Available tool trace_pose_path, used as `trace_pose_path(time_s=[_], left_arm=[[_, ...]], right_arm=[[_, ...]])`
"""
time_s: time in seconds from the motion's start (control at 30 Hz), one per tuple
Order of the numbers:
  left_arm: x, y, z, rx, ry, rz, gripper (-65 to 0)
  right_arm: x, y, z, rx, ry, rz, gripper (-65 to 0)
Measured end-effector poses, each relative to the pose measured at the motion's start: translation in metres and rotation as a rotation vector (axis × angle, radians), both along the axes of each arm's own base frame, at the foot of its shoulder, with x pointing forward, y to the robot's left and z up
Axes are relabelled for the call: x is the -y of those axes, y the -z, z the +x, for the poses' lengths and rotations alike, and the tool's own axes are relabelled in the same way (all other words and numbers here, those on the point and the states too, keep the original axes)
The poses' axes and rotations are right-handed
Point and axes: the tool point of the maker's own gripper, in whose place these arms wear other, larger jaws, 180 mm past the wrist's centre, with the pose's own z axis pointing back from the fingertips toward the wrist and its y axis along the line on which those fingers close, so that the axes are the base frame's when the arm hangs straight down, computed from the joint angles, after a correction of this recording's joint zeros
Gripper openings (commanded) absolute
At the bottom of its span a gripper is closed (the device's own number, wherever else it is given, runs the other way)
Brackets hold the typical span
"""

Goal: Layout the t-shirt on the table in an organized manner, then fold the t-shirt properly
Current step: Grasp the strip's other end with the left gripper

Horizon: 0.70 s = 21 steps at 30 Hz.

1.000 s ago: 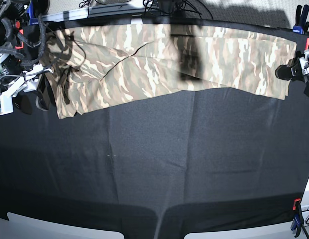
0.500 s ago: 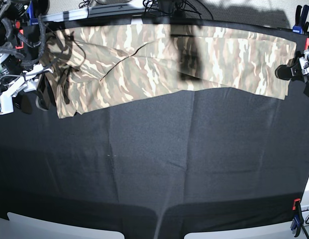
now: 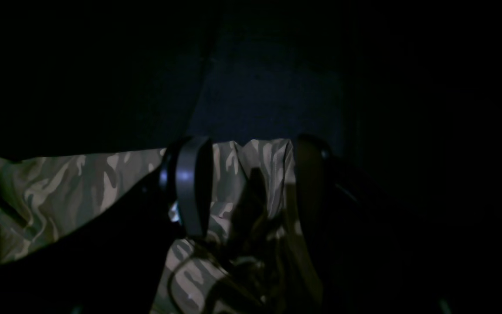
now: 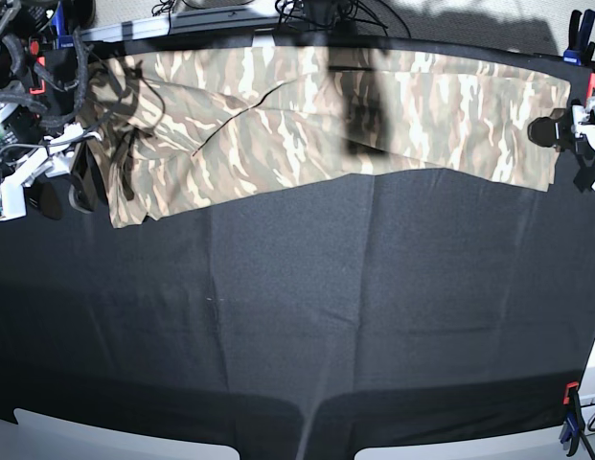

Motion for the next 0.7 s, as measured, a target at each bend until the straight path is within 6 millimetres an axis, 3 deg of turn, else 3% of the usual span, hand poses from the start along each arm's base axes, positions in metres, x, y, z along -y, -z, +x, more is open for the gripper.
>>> trace_pose_path(time_s=[0.1,0.2,0.5,0.7], left_arm=[[0.003,-0.003,0.003,0.012,-0.01,-0.025,-27.1],[0.016,-0.019,0.016,0.075,-0.058,-0.142,-27.1],[0.016,-0.018,0.015,0.072,-0.057,-0.142,-27.8],[0.018,-0.014,0.013,0.063,-0.053,-0.137,-48.1]], right_arm=[[0.0,0.0,0.0,0.0,0.0,0.0,-35.1],[0.0,0.0,0.0,0.0,0.0,0.0,-35.1],[0.0,0.0,0.0,0.0,0.0,0.0,-35.1],[0.0,0.0,0.0,0.0,0.0,0.0,-35.1]])
